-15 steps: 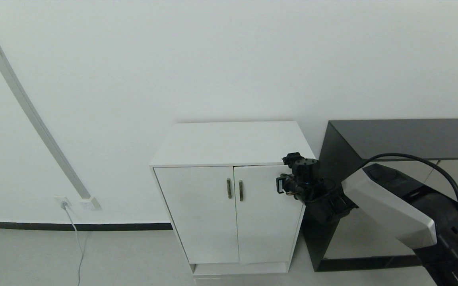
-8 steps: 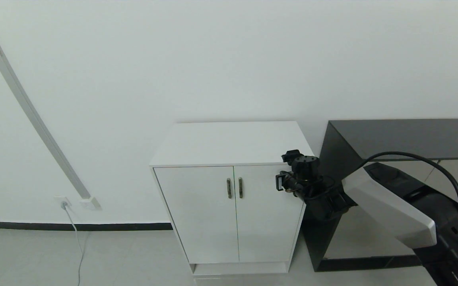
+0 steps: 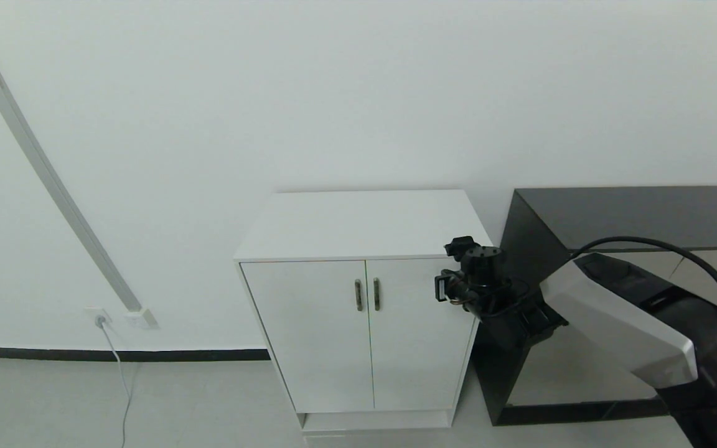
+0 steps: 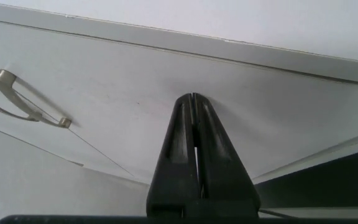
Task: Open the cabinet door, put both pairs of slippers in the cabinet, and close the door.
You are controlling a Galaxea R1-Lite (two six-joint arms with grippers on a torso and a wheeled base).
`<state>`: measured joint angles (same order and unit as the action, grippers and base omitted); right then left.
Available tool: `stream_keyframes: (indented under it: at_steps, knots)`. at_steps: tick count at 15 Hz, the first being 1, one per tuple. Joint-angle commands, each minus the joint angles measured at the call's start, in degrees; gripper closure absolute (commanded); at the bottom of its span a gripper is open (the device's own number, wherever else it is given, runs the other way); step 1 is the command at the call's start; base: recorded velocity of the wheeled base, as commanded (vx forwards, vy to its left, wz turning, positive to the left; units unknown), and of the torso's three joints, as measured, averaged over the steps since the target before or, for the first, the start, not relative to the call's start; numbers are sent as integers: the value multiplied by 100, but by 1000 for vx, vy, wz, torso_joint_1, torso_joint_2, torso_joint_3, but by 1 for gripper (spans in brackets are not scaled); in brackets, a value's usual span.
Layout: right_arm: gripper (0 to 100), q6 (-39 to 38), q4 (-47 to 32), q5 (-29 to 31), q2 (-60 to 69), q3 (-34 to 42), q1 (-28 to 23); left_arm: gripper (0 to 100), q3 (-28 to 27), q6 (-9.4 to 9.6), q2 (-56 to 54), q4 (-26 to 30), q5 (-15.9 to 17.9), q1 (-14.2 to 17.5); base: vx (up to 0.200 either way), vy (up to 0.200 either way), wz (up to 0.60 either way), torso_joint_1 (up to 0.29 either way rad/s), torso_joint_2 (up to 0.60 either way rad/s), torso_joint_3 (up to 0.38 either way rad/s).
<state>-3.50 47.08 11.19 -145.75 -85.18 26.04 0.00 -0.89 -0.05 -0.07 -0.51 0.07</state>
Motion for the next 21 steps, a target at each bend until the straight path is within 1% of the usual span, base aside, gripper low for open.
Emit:
stream_keyframes:
  at_steps: [1,3,5,8,10,11,12,14,21]
  knots:
    - [100,-2,346,6,644,818,68,100,0,1,5,-1,-2,1,0,0,0,0,0,0]
    - [100,-19,706,15,1145,1636,59,100,0,1,5,-1,-2,1,0,0,0,0,0,0]
    - [100,-19,1137,23,1690,2603,-73,100,0,1,5,-1,-2,1,0,0,0,0,0,0]
    - [100,-19,1506,41,2499,3754,-468,100,0,1,5,-1,-2,1,0,0,0,0,0,0]
    - [100,-19,1734,41,3264,4633,-925,100,0,-8,5,-1,-2,1,0,0,0,0,0,0]
    - [100,-19,1734,41,3510,4861,-1075,100,0,-8,5,-1,-2,1,0,0,0,0,0,0]
    - [100,-10,1734,41,3958,5274,-1347,100,0,-8,5,-1,-2,1,0,0,0,0,0,0]
    - [100,16,1717,32,4591,5811,-1637,100,0,-8,5,-1,-2,1,0,0,0,0,0,0]
    - [100,157,1664,-12,6568,7586,-2490,100,0,-8,5,-1,-2,1,0,0,0,0,0,0]
